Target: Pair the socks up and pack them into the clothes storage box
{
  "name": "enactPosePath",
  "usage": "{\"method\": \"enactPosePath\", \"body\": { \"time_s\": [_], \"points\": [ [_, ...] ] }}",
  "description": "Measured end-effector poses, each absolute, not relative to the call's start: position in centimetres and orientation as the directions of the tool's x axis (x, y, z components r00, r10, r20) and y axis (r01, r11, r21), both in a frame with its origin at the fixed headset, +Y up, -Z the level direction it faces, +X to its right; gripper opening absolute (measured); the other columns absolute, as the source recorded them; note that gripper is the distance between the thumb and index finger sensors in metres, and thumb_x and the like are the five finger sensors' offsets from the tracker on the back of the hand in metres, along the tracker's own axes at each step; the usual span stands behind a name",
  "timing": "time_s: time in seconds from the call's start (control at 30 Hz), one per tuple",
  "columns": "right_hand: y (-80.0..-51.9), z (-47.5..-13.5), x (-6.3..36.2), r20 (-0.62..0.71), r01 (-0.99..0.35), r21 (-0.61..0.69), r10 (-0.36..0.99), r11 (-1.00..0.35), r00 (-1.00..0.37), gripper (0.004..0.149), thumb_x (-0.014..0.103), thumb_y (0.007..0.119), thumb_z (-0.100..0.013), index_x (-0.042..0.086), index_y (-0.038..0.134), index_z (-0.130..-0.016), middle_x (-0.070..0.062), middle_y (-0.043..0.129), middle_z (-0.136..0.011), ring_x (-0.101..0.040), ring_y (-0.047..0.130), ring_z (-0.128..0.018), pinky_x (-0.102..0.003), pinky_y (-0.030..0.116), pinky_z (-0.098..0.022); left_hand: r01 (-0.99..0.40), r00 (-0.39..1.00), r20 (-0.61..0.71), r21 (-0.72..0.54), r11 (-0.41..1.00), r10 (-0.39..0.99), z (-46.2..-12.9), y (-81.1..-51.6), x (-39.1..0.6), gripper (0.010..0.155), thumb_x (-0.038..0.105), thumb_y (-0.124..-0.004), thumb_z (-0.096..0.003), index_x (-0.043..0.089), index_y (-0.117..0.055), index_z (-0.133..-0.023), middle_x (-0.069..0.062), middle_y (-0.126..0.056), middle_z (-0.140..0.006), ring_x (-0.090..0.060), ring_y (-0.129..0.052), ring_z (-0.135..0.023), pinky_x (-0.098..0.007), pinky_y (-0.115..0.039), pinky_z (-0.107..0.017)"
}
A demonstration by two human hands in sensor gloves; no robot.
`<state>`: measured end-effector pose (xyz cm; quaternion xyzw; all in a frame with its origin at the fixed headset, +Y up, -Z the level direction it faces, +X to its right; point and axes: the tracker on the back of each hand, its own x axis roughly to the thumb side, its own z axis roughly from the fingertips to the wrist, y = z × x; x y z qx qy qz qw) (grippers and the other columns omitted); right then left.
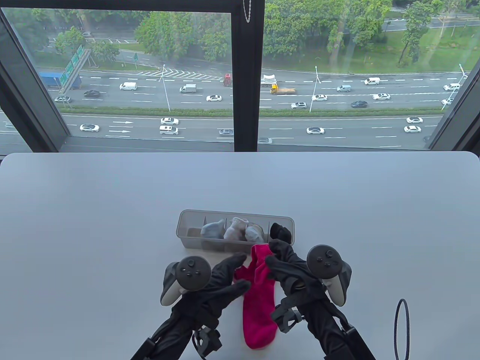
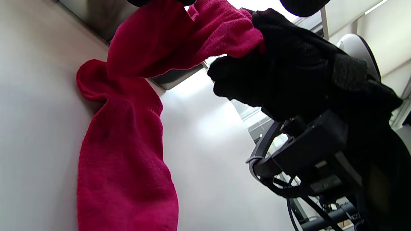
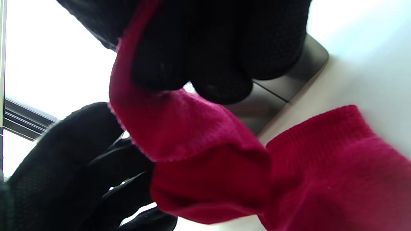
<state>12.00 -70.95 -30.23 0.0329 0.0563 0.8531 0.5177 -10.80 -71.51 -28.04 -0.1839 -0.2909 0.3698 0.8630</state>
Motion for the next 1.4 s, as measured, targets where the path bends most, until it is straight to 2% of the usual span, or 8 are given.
{"method": "enactPosePath", "body": {
  "time_s": [0.1,0.3,0.4,0.5,0.63,0.77,0.97,1.4],
  "points": [
    [-71.2,-30.1,11.1,-0.011,-0.912,0.195,0.929,-0.361,-0.371,0.053,0.035,0.07,-0.053,0.011,0.056,-0.098,-0.006,0.099,-0.061,-0.025,0.1,-0.055,-0.044,0.086,-0.047,-0.468,0.649,0.379,-0.485,0.739,0.66,-27.8,-72.0,-9.6,0.081,0.047,-0.064,-0.0562,0.022,-0.011,-0.112,-0.015,-0.021,-0.122,-0.051,-0.033,-0.113,-0.074,-0.037,-0.076],
    [-71.4,-30.1,11.0,0.004,-0.906,0.225,0.93,-0.358,-0.367,0.058,0.042,0.066,-0.052,0.013,0.053,-0.1,-0.008,0.096,-0.068,-0.029,0.096,-0.062,-0.046,0.081,-0.051,-0.712,0.594,0.294,-0.243,0.659,0.749,-28.4,-71.0,-12.0,0.046,0.024,-0.054,-0.0593,0.015,-0.062,-0.104,-0.02,-0.066,-0.111,-0.05,-0.07,-0.099,-0.069,-0.059,-0.071],
    [-71.2,-30.1,10.8,0.125,-0.847,0.314,0.903,-0.429,-0.411,0.086,0.058,0.069,-0.039,0.029,0.026,-0.107,-0.02,0.042,-0.113,-0.049,0.045,-0.099,-0.062,0.05,-0.071,-0.756,0.558,0.258,-0.235,0.611,0.789,-28.7,-70.7,-13.0,0.044,0.025,-0.054,-0.0588,0.011,-0.068,-0.098,-0.021,-0.077,-0.102,-0.049,-0.079,-0.091,-0.068,-0.062,-0.069],
    [-70.9,-29.8,9.7,0.27,-0.647,0.451,0.785,-0.615,-0.558,0.097,0.056,0.077,-0.04,0.039,0.004,-0.101,-0.018,-0.004,-0.111,-0.047,0.003,-0.099,-0.064,0.026,-0.075,-0.742,0.528,0.302,-0.29,0.604,0.794,-28.7,-70.1,-12.5,0.043,0.027,-0.056,-0.0589,0.013,-0.071,-0.097,-0.021,-0.08,-0.1,-0.048,-0.081,-0.091,-0.068,-0.063,-0.069],
    [-69.3,-28.9,9.8,0.261,-0.809,0.109,0.802,-0.577,-0.537,0.042,0.042,0.076,-0.047,0.039,0.064,-0.087,-0.006,0.042,-0.117,-0.043,0.039,-0.105,-0.059,0.047,-0.076,-0.709,0.601,0.321,-0.211,0.673,0.733,-28.1,-68.6,-12.2,0.042,0.029,-0.059,-0.0593,0.017,-0.075,-0.097,-0.023,-0.072,-0.107,-0.05,-0.073,-0.097,-0.069,-0.06,-0.07],
    [-66.8,-28.0,10.8,0.335,-0.848,0.011,0.801,-0.53,-0.497,0.041,0.038,0.08,-0.046,0.03,0.072,-0.085,-0.001,0.096,-0.071,-0.023,0.097,-0.064,-0.04,0.083,-0.052,-0.726,0.594,0.372,-0.134,0.674,0.713,-27.6,-66.2,-12.2,0.042,0.02,-0.064,-0.058,0.013,-0.072,-0.099,-0.016,-0.09,-0.091,-0.041,-0.093,-0.082,-0.06,-0.076,-0.063],
    [-64.8,-28.1,11.6,0.088,-0.74,0.174,0.758,-0.65,-0.646,0.05,0.037,0.082,-0.047,0.018,0.073,-0.092,-0.005,0.101,-0.053,-0.014,0.102,-0.033,-0.033,0.089,-0.028,-0.715,0.501,0.182,-0.463,0.524,0.846,-28.0,-66.7,-11.2,0.044,0.021,-0.061,-0.0584,0.004,-0.073,-0.098,-0.013,-0.101,-0.066,-0.029,-0.105,-0.049,-0.052,-0.088,-0.045],
    [-77.0,-31.1,8.0,-0.134,-0.275,0.509,0.24,-0.816,-0.961,0.071,0.039,0.083,-0.045,0.027,0.046,-0.105,-0.001,0.088,-0.062,-0.013,0.095,-0.04,-0.034,0.083,-0.035,-0.358,0.864,0.043,-0.648,0.672,0.502,-29.4,-76.6,-8.7,0.045,0.026,-0.065,-0.0588,0.004,-0.07,-0.097,-0.011,-0.102,-0.062,-0.032,-0.105,-0.046,-0.053,-0.086,-0.044]
  ]
}}
